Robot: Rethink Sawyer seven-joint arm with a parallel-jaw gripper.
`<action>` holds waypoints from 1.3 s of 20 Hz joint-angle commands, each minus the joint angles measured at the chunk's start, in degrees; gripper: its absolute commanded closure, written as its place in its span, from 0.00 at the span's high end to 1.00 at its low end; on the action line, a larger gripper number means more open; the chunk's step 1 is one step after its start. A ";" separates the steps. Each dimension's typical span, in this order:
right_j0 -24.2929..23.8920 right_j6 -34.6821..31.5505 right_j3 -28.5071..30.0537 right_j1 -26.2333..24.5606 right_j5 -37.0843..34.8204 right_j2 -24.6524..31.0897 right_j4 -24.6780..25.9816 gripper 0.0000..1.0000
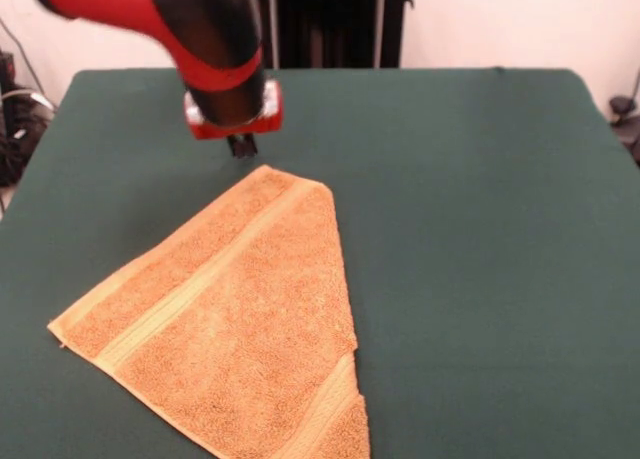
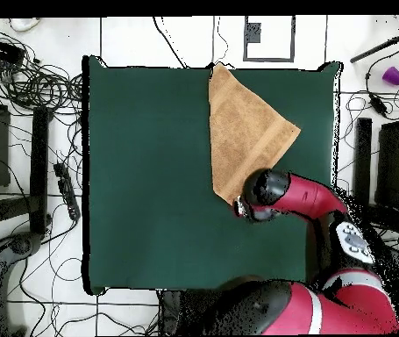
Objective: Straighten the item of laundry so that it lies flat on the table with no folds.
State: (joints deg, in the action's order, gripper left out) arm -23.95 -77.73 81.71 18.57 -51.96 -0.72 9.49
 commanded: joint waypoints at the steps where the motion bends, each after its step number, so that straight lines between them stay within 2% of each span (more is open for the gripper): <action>1: 3.68 -3.83 -28.00 -12.47 -17.50 6.61 -1.80 0.00; 7: 5.25 -6.81 -38.89 -18.34 -21.78 6.84 -2.32 0.00; 10: 5.46 -7.92 -40.53 -19.37 -21.18 7.30 -2.59 0.00; 14: 6.35 -9.57 -44.33 -20.58 -25.72 6.91 -2.50 0.00; 17: 6.47 -9.91 -44.52 -20.55 -26.32 6.94 -2.61 0.00; 20: 5.60 -8.66 -41.85 -19.85 -23.85 7.69 -3.15 0.00; 22: 4.91 -7.66 -37.10 -17.26 -22.02 7.68 -3.57 0.00; 24: 3.61 -6.46 -27.60 -11.81 -19.26 7.62 -4.66 0.00; 26: 2.61 -5.09 -16.57 -3.96 -16.63 7.00 -5.73 0.00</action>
State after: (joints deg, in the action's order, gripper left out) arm -22.23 -77.73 48.40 3.57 -81.73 -0.28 8.75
